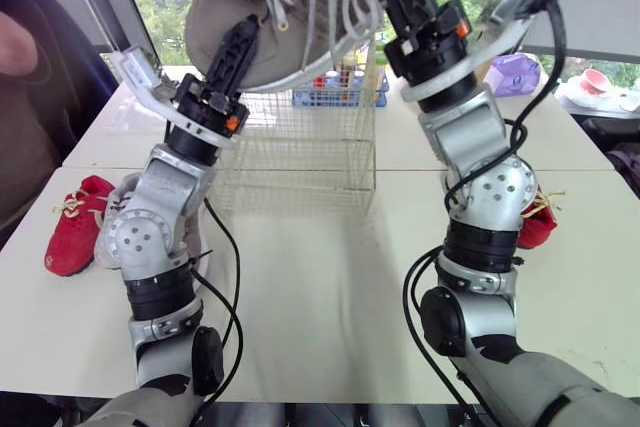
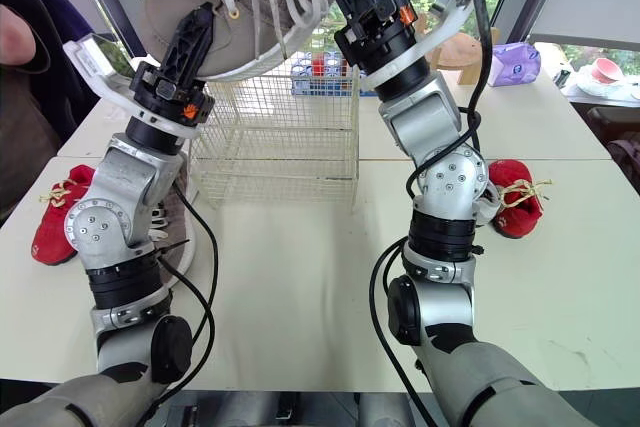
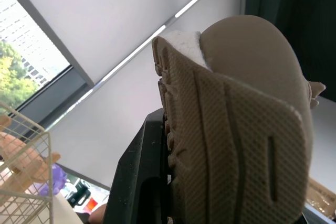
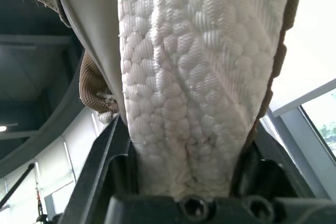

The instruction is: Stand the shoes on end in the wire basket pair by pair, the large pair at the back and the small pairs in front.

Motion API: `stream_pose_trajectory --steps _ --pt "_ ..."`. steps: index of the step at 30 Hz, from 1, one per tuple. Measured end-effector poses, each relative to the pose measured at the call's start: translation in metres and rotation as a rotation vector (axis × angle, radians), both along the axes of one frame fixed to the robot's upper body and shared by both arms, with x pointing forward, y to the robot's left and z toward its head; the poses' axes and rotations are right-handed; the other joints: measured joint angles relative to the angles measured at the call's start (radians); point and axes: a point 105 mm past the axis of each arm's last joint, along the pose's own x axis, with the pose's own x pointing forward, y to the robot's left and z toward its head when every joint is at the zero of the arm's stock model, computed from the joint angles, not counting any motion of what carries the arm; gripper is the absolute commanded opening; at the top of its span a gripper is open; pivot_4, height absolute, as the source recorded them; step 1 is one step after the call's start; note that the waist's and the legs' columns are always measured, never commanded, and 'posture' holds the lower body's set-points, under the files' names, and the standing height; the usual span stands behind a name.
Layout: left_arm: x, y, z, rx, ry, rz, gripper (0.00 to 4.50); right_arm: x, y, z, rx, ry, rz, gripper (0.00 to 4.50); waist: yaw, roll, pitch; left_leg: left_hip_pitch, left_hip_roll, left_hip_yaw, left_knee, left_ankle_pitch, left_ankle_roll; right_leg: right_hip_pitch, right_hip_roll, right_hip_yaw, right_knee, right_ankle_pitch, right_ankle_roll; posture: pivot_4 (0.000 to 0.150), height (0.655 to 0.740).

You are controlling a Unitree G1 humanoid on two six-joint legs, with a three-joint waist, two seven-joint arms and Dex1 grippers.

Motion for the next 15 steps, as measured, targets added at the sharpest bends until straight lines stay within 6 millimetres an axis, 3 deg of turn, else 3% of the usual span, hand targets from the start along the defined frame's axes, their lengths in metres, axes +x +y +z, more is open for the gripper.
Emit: stream_pose_trajectory --steps 6,8,15 --pt "0.004 0.002 -0.011 0.129 0.019 0.098 3.48 0.008 -0.007 -0.001 -0.033 0.001 -0.067 1.66 0.0 0.0 0.0 0.0 0.0 0.0 0.0 0.0 0.0 0.0 0.0 0.0 0.0 0.0 0.0 0.15 0.74" --pt "0.002 -0.003 -0.018 0.234 0.022 0.138 4.48 0.016 -0.015 0.007 -0.01 -0.019 -0.129 1.66 -0.001 0.001 0.0 0.0 0.0 0.0 0.0 0.0 0.0 0.0 0.0 0.0 0.0 0.0 0.0 0.15 0.74" --pt "-0.02 0.003 -0.041 0.501 0.051 0.308 4.48 0.029 -0.048 0.07 -0.099 -0.275 -0.243 1.66 -0.002 0.001 0.001 0.0 0.0 0.001 -0.002 -0.001 0.001 0.0 0.0 0.001 -0.002 0.0 0.0 0.15 0.74"
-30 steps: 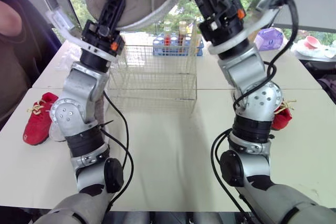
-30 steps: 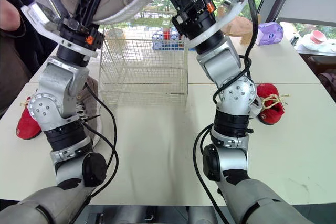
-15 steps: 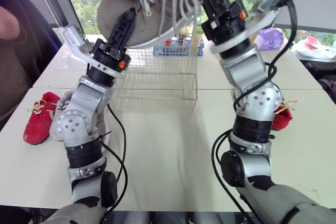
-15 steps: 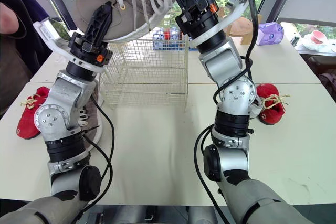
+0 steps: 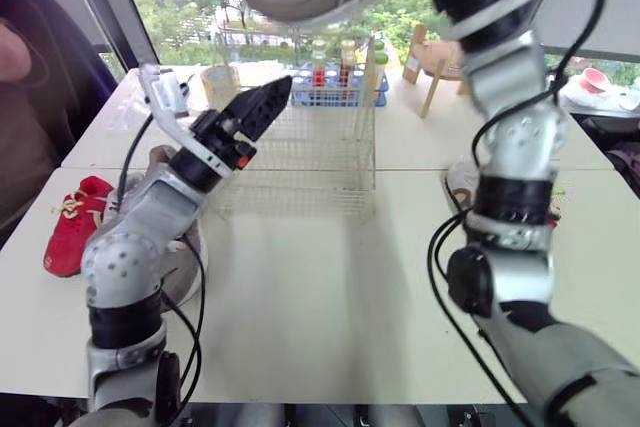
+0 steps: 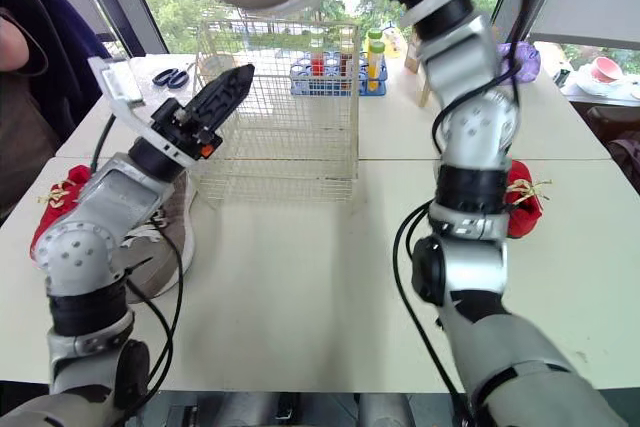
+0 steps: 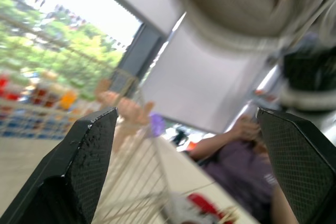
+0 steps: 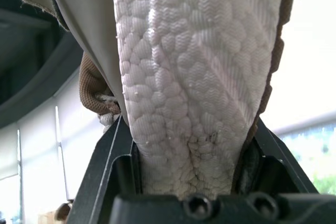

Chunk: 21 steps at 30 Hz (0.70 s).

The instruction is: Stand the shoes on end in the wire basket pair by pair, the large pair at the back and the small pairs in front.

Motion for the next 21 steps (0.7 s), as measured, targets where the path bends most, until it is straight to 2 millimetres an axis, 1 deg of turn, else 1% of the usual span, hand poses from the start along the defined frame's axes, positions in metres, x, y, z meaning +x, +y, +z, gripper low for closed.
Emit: stream_pose_trajectory --steps 2,3,5,8,10,13,15,21 --pt "-0.013 0.002 -0.003 0.058 -0.002 0.034 4.48 0.004 -0.005 0.012 -0.096 -0.076 -0.038 1.66 0.0 0.0 0.0 0.0 0.0 0.0 -0.001 0.0 0.0 0.0 0.0 0.0 -0.001 0.0 0.0 0.15 0.74" --pt "-0.017 0.005 -0.003 0.081 -0.004 0.051 4.48 0.005 -0.004 0.015 -0.132 -0.11 -0.046 1.66 -0.003 0.0 0.0 0.0 0.001 0.0 -0.001 0.0 0.0 0.0 0.0 0.0 -0.001 0.0 0.0 0.15 0.74" --pt "-0.028 0.01 -0.005 0.136 -0.006 0.075 4.48 0.012 0.003 0.013 -0.228 -0.162 -0.071 1.66 -0.009 0.0 0.0 0.002 0.001 0.001 -0.002 0.0 0.0 0.0 0.0 0.001 0.0 0.0 -0.001 0.15 0.74" --pt "-0.041 0.014 -0.02 0.196 0.048 0.062 4.48 0.028 0.016 -0.004 -0.392 -0.18 -0.12 1.66 -0.009 0.0 0.0 0.002 0.001 0.001 -0.002 0.0 0.0 0.0 0.0 0.003 0.0 0.0 -0.001 0.15 0.74" --pt "-0.046 0.016 -0.032 0.225 0.093 0.053 4.48 0.036 0.021 -0.019 -0.47 -0.167 -0.12 1.66 -0.003 0.001 0.0 0.001 0.001 0.001 -0.002 0.0 0.0 0.0 0.0 0.003 -0.001 0.0 -0.001 0.15 0.74" --pt "-0.051 0.023 -0.042 0.246 0.13 0.06 4.48 0.044 0.03 -0.036 -0.573 -0.155 -0.124 1.66 0.004 0.001 0.001 0.0 0.0 0.001 -0.002 0.0 0.0 0.0 -0.001 0.004 -0.003 0.0 -0.001 0.15 0.74" --pt "-0.054 0.026 -0.046 0.254 0.145 0.065 4.48 0.048 0.032 -0.043 -0.634 -0.15 -0.149 1.66 0.004 0.001 0.001 0.0 0.0 0.001 -0.002 -0.001 0.0 0.0 -0.001 0.004 -0.004 0.0 -0.001 0.15 0.74" --pt "-0.059 0.027 -0.046 0.253 0.135 0.064 4.48 0.06 0.026 -0.06 -0.715 -0.09 -0.202 1.66 0.001 0.001 0.001 0.0 0.0 0.001 -0.009 0.001 -0.003 0.0 0.0 0.004 -0.011 0.002 -0.004 0.15 0.74"
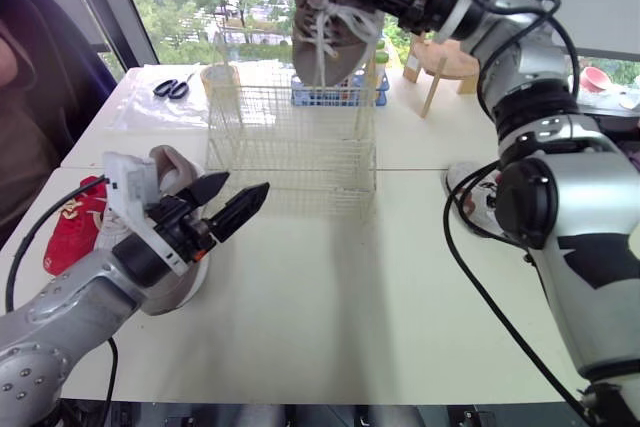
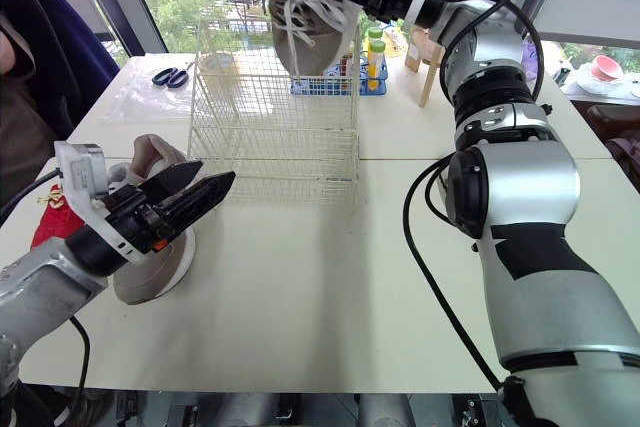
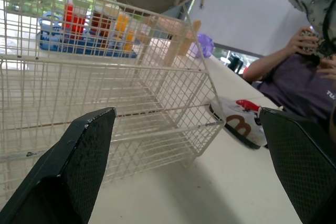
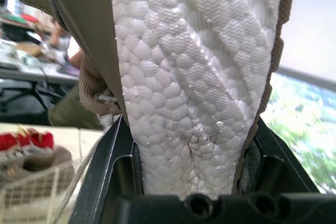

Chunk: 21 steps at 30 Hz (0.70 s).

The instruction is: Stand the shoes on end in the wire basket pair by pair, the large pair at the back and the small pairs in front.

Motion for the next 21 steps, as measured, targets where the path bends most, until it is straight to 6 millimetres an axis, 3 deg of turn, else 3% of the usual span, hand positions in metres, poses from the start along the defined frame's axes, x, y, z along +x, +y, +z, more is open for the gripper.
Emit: stream_pose_trajectory --steps 8,13,14,21 --pt "0.001 -0.002 0.003 -0.003 -0.018 -0.003 4.48 0.015 0.009 -0.02 -0.111 0.024 -0.115 1.66 0.0 0.0 0.0 0.0 0.0 0.0 -0.006 0.003 -0.006 -0.002 0.0 0.0 -0.001 0.0 0.0 0.15 0.74" --pt "0.003 -0.001 0.002 0.004 -0.023 0.017 4.5 0.022 0.011 -0.029 -0.138 0.041 -0.169 4.15 0.0 0.0 0.0 0.001 0.0 0.0 -0.005 0.003 -0.005 -0.001 0.0 0.0 -0.001 0.0 0.0 0.15 0.74" --pt "0.003 -0.002 0.001 0.005 -0.018 0.016 4.5 0.024 0.011 -0.032 -0.146 0.05 -0.18 4.46 0.0 0.0 0.0 0.001 0.0 0.0 -0.005 0.003 -0.005 -0.001 0.0 0.0 -0.001 0.0 0.0 0.15 0.74" --pt "0.005 -0.005 -0.003 0.011 -0.009 0.019 4.5 0.029 0.004 -0.037 -0.118 0.083 -0.212 4.46 0.001 0.0 0.0 0.0 0.0 0.0 -0.005 0.004 -0.006 -0.001 0.001 0.0 -0.002 0.0 0.0 0.15 0.74"
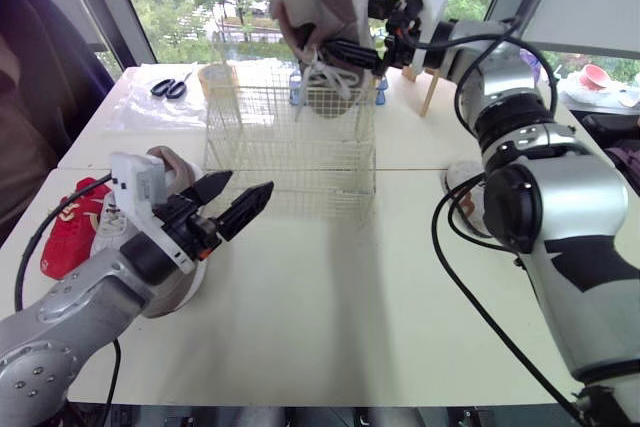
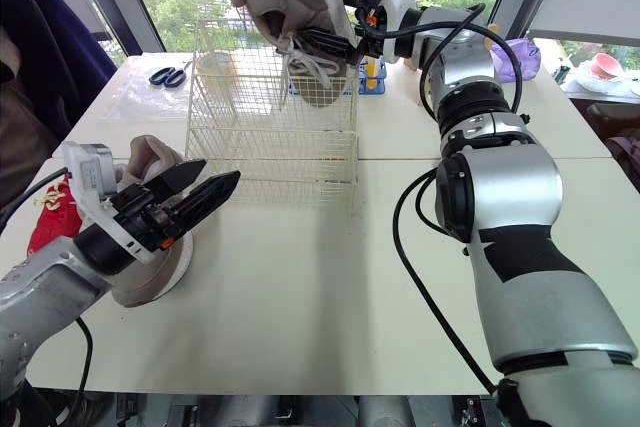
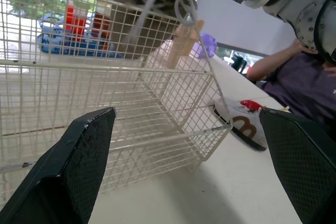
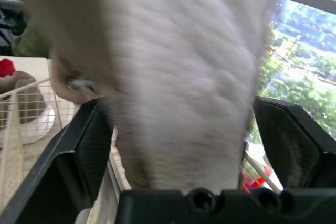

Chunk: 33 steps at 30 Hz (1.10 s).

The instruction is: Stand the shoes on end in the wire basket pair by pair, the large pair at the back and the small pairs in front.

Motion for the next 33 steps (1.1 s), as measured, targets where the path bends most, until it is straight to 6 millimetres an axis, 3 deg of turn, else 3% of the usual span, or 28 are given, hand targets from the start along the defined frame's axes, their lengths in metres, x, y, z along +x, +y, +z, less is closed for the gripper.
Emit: stream_pose_trajectory --steps 6,10,14,16,19,23,25,28,31,33 --pt "0.003 -0.005 -0.002 0.004 0.001 -0.019 4.5 0.003 -0.02 0.013 0.199 0.052 -0.025 4.46 0.0 0.0 0.0 0.0 0.0 0.0 0.0 0.0 0.0 0.0 0.0 0.0 0.0 0.0 0.0 0.15 0.74" --pt "0.007 -0.004 0.0 0.004 -0.011 -0.017 4.5 0.002 -0.024 0.011 0.199 0.075 -0.015 4.46 -0.003 0.0 0.0 0.0 0.0 0.0 0.0 0.0 0.0 0.0 0.0 0.0 0.0 0.0 0.0 0.15 0.74" --pt "0.012 0.007 0.002 -0.023 0.003 0.028 4.5 0.001 -0.047 0.004 0.193 0.084 -0.037 4.46 0.0 0.0 0.0 0.0 0.0 0.0 0.0 0.0 0.001 0.0 0.0 0.0 0.0 0.0 0.0 0.15 0.74" --pt "0.012 0.015 0.009 -0.039 0.007 0.057 4.5 -0.001 -0.06 0.003 0.196 0.076 -0.047 4.46 0.001 0.0 0.0 0.0 0.0 0.0 0.0 -0.001 0.001 0.0 0.0 0.0 0.0 0.0 0.0 0.15 0.74" --pt "0.012 0.035 0.036 -0.084 -0.049 0.121 4.5 -0.008 -0.086 0.007 0.171 0.039 -0.068 4.46 0.001 0.0 0.0 0.0 0.0 0.0 0.0 -0.001 0.002 0.0 0.0 0.0 0.0 0.0 0.0 0.15 0.74" --pt "0.025 0.087 0.072 -0.013 -0.07 0.355 4.5 -0.026 -0.101 0.017 0.058 -0.02 -0.024 4.46 -0.005 0.001 0.0 0.001 0.0 0.001 -0.001 -0.002 0.004 0.0 0.001 0.0 0.001 0.0 0.0 0.15 0.74" --pt "0.036 0.114 0.067 0.078 0.049 0.479 4.5 -0.038 -0.1 0.02 -0.029 -0.03 0.037 4.46 -0.008 0.003 0.0 0.002 0.001 0.001 -0.001 -0.003 0.005 0.0 0.002 0.0 0.001 0.0 0.0 0.15 0.74" --pt "0.052 0.137 0.049 0.185 0.21 0.548 4.5 -0.056 -0.094 0.006 -0.158 0.018 0.131 4.46 -0.005 0.002 0.0 0.002 0.001 0.001 -0.001 -0.003 0.005 0.0 0.003 0.0 0.002 0.0 0.001 0.15 0.74" --pt "0.076 0.159 0.036 0.342 0.326 0.609 4.5 -0.093 -0.061 -0.039 -0.311 0.14 0.327 4.46 0.003 0.0 -0.001 0.0 0.0 -0.003 0.002 -0.002 0.004 0.002 0.007 -0.001 0.002 0.0 0.001 0.15 0.74" --pt "0.087 0.161 0.03 0.41 0.36 0.598 4.5 -0.11 -0.044 -0.059 -0.35 0.199 0.401 4.46 0.005 0.0 0.0 0.0 -0.001 -0.003 0.002 -0.001 0.003 0.001 0.006 -0.001 0.003 0.0 0.001 0.15 0.74"
